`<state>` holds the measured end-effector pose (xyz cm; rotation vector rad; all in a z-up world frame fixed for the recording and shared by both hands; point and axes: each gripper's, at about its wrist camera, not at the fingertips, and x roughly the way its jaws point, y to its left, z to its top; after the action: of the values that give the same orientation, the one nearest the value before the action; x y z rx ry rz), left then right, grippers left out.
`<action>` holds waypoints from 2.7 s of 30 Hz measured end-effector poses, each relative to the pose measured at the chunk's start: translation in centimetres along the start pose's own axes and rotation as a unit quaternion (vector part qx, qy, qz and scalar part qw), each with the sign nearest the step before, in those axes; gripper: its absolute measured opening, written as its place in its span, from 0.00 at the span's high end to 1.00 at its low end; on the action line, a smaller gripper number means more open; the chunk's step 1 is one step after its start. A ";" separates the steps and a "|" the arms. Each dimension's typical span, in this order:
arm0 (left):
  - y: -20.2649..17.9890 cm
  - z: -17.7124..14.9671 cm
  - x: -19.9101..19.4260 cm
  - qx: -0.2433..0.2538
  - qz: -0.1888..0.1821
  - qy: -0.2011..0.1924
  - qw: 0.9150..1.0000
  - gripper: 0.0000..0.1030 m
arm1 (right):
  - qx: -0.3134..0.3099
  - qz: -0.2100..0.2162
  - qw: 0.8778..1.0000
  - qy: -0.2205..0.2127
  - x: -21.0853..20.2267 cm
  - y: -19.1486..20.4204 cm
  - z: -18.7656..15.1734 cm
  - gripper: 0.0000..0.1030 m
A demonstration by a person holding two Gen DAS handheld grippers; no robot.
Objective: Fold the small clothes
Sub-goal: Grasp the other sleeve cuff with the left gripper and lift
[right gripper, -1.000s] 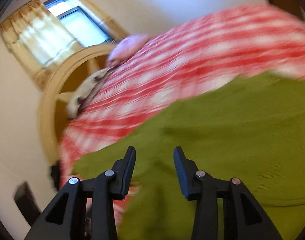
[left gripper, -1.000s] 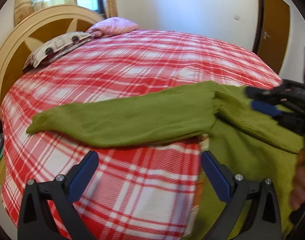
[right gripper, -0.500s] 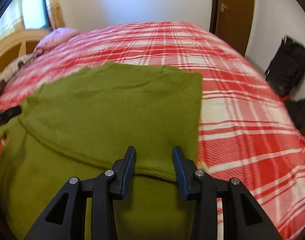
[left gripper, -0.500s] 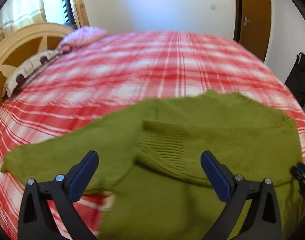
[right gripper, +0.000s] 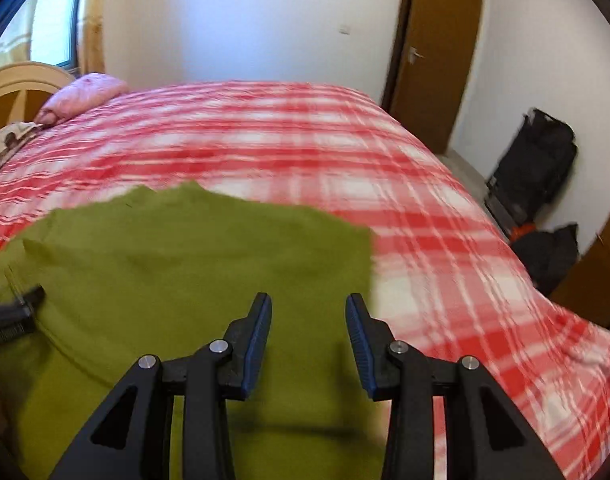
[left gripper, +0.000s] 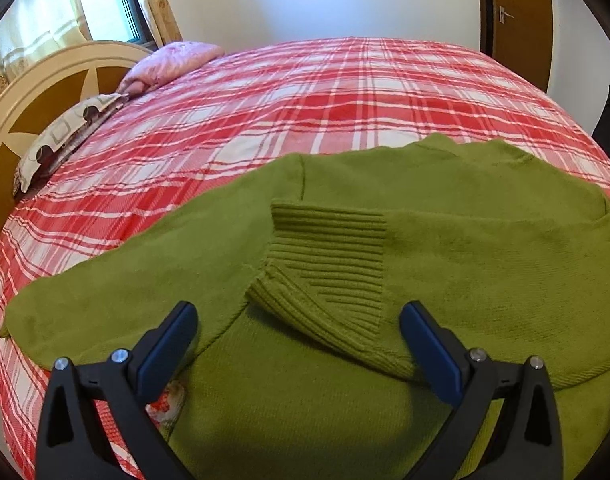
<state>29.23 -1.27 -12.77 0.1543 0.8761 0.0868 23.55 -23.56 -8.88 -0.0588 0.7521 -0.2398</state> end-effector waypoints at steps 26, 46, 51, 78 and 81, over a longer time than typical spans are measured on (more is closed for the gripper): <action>17.2 -0.8 -2.5 -0.210 0.070 -0.026 0.975 0.00 | 0.088 -0.012 0.995 0.040 4.5 -3.6 -1.5 0.54; 32.7 -4.6 4.2 -0.440 0.129 0.056 0.887 0.43 | 0.083 -0.016 0.996 0.041 4.6 -3.4 -1.5 0.53; 33.1 -4.8 4.1 -0.426 0.131 0.045 0.894 0.88 | 0.082 -0.019 0.996 0.041 4.6 -3.5 -1.5 0.53; 19.1 3.4 -7.9 -0.225 0.114 -0.160 0.954 0.91 | 0.089 -0.011 0.995 0.039 4.5 -3.7 -1.5 0.53; 16.3 4.0 -8.7 -0.192 0.103 -0.173 0.961 0.91 | 0.090 -0.009 0.995 0.038 4.5 -3.8 -1.5 0.53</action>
<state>26.56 13.16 -0.92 -0.1028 0.4785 0.4093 24.96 -28.26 -12.49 0.1154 0.8035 -0.3278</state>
